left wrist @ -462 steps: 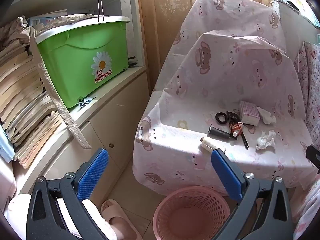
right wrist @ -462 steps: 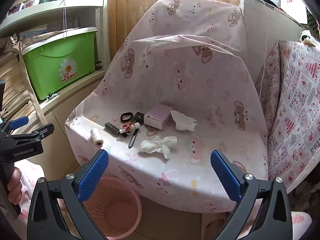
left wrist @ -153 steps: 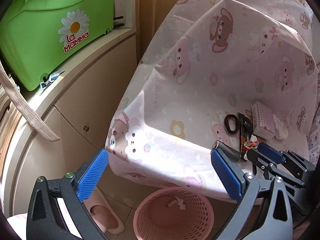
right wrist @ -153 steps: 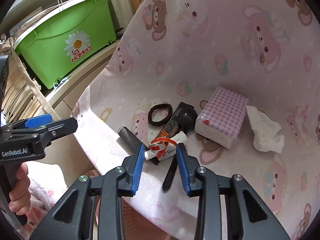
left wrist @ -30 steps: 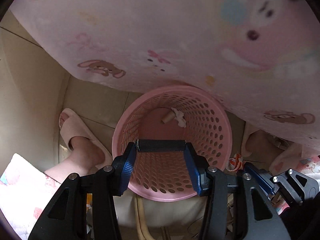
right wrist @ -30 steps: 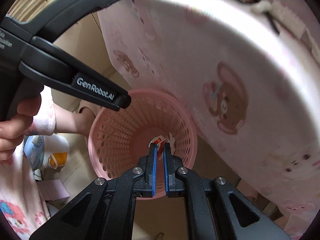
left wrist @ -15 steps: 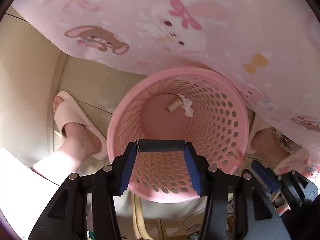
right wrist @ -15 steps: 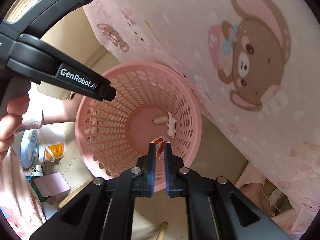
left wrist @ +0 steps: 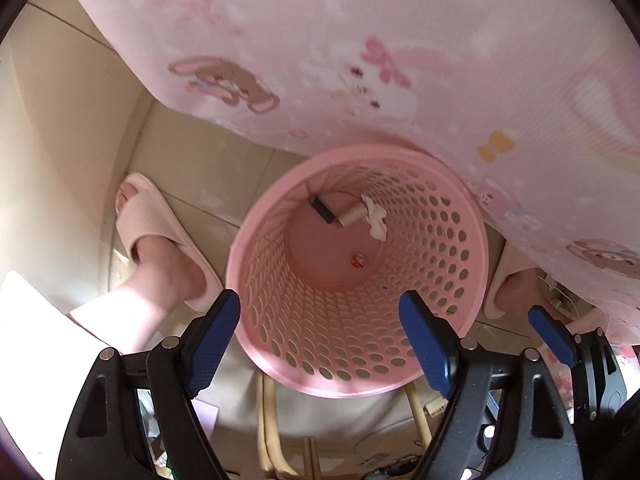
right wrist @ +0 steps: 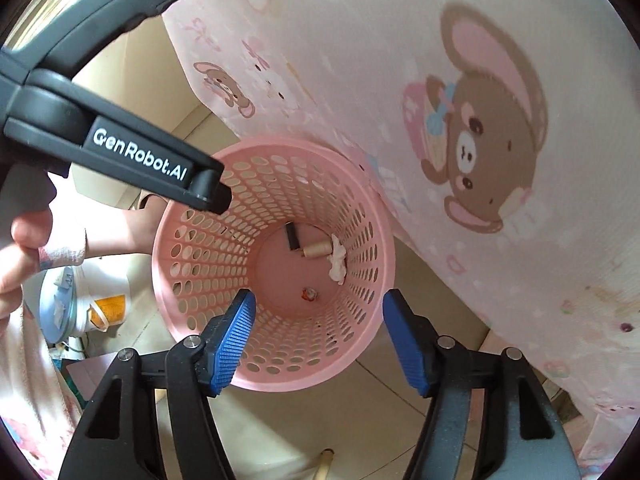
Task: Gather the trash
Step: 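Raise both tools back toward the chair seat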
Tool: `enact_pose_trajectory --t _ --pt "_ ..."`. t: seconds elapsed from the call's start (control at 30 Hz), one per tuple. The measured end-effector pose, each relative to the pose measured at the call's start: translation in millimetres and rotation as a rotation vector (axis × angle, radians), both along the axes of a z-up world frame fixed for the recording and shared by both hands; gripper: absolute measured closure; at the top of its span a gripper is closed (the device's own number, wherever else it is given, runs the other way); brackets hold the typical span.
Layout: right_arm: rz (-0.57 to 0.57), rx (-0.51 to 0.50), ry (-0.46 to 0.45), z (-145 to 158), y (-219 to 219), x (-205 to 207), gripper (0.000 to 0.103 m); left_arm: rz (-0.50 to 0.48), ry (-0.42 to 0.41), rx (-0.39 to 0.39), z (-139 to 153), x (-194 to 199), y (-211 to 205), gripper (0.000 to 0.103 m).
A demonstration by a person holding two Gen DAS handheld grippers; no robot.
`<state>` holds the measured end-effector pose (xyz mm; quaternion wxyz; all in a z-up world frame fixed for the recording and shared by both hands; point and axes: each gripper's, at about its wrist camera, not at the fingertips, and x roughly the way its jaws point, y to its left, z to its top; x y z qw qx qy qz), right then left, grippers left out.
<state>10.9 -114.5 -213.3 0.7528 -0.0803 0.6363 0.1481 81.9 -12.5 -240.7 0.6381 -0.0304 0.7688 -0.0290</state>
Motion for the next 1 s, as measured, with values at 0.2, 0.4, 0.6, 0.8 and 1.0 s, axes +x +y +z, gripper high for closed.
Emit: enact_pose_trajectory --t 0.2,0.4,0.6,0.8,1.0 --pt "-0.017 0.019 -0.134 43.7 -0.8 -2.4 0.029 -0.004 -0.099 -0.016 34.0 3.1 3.3 0.023" --pt "-0.052 0.024 -0.3 94.8 -10.3 -8.0 0.025 -0.014 -0.217 -0.002 71.2 3.4 5.6 0.023" --pt "-0.108 0.096 -0.398 133.3 -25.2 -11.5 0.025 -0.039 -0.418 0.054 121.8 1.3 6.5 0.02" --pt "-0.203 0.119 -0.591 168.0 -42.1 -14.4 0.02 -0.038 -0.578 0.05 157.9 3.3 13.0 0.013" --pt "-0.264 0.085 -0.645 175.0 -58.0 -1.3 0.018 -0.041 -0.651 0.032 172.2 7.2 11.6 0.006"
